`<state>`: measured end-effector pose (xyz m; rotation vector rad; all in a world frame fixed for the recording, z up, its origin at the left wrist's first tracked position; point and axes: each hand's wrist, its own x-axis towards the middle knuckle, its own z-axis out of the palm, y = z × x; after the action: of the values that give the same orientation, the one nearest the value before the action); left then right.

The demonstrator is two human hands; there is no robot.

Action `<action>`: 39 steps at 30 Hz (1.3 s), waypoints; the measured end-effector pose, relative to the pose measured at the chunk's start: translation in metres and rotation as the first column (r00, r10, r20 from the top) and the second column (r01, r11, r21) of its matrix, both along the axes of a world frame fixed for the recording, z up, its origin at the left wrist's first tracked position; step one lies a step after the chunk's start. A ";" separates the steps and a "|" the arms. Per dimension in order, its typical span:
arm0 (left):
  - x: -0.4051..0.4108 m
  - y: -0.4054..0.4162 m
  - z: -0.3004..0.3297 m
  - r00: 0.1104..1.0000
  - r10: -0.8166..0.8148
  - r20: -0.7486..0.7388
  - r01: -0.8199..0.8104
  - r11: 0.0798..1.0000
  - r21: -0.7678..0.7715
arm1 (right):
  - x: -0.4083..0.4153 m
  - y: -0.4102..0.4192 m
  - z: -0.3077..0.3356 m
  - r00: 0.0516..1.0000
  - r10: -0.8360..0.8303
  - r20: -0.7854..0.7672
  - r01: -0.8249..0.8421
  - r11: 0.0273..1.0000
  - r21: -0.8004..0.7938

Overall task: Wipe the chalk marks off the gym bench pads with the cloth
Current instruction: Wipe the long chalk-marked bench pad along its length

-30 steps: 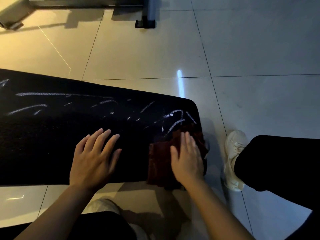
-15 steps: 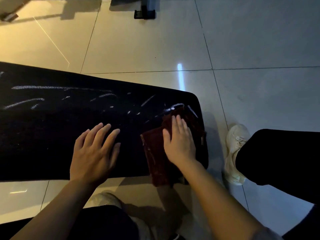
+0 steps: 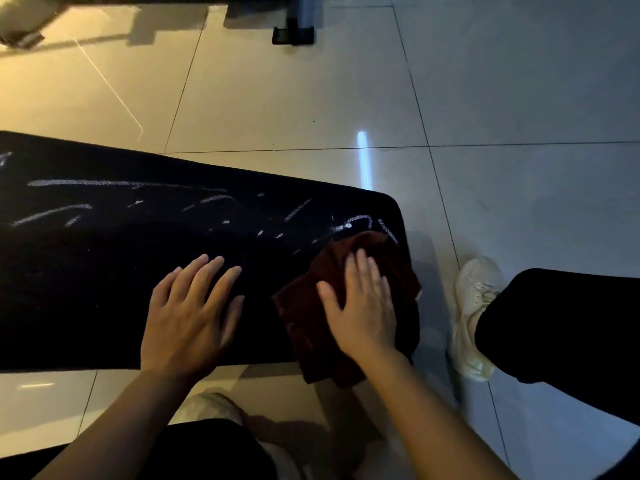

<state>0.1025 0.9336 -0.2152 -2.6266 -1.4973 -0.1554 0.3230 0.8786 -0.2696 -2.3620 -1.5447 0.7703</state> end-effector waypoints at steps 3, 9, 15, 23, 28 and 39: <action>0.000 0.001 0.000 1.000 0.001 0.009 -0.001 1.000 -0.001 | 0.028 -0.014 -0.006 0.982 -0.173 0.071 0.179 0.980 -0.085; 0.000 0.002 -0.003 1.000 0.001 0.002 -0.001 1.000 0.017 | -0.040 -0.017 0.016 0.994 0.104 0.035 -0.105 0.994 0.036; 0.000 0.001 -0.001 1.000 -0.001 -0.017 0.002 1.000 0.003 | -0.044 -0.010 0.021 0.987 0.159 -0.009 -0.158 0.986 0.048; -0.001 0.002 -0.003 1.000 -0.007 0.004 0.007 1.000 0.008 | 0.017 -0.027 0.005 0.990 -0.111 0.089 0.117 0.990 -0.073; -0.002 0.001 -0.004 1.000 -0.008 -0.007 0.008 1.000 0.009 | -0.041 0.000 0.031 0.981 0.193 0.012 -0.194 0.979 0.064; -0.002 0.003 -0.003 1.000 -0.010 0.021 0.010 1.000 0.001 | 0.025 -0.034 -0.001 0.994 -0.095 0.059 0.100 0.992 -0.078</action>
<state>0.1004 0.9361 -0.2183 -2.6399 -1.4906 -0.1848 0.3478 0.8445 -0.2710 -2.5164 -1.4315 0.7657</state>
